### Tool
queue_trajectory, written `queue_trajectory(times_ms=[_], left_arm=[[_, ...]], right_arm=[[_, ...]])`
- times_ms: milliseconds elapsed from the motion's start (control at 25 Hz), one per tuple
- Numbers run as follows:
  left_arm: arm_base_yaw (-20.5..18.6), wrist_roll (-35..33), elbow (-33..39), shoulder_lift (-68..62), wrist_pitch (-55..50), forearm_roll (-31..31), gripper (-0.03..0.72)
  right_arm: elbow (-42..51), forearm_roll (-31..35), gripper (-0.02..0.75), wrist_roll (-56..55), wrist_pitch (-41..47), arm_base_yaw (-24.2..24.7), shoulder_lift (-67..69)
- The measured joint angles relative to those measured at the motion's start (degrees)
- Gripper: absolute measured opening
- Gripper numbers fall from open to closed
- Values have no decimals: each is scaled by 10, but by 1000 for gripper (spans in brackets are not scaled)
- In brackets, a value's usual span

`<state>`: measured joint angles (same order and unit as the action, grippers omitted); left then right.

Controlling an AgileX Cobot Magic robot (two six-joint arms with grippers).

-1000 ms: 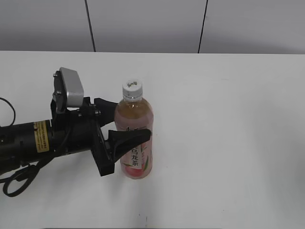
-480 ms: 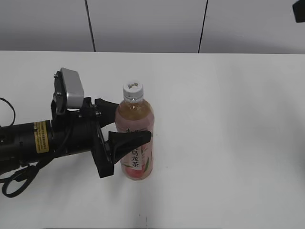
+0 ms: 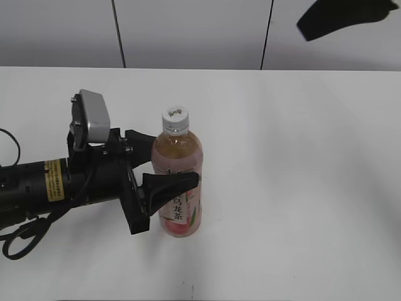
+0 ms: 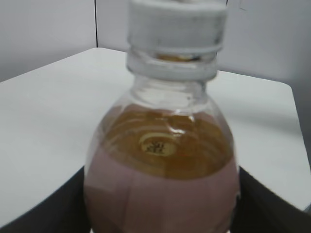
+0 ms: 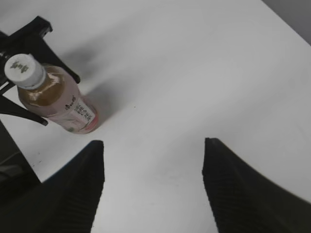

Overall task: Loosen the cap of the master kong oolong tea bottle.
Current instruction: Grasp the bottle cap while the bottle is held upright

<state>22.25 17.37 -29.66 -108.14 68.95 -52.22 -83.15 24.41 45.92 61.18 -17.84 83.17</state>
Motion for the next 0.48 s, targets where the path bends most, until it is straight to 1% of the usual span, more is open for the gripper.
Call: queue_trajectory(times_ms=[120,240,360,480], left_arm=[[0,0,0,0,0,0,461],[0,0,0,0,0,0,461],[0,0,0,0,0,0,461],[0,0,0,0,0,-1,461]], right_arm=[[-29,-17,482,-4,20,-59,40],[-68,-21,463,-29,63,-104,85],[-116,-31,446,-75,80,-136,128],[-163,-66,441,-149,82,-161,164]])
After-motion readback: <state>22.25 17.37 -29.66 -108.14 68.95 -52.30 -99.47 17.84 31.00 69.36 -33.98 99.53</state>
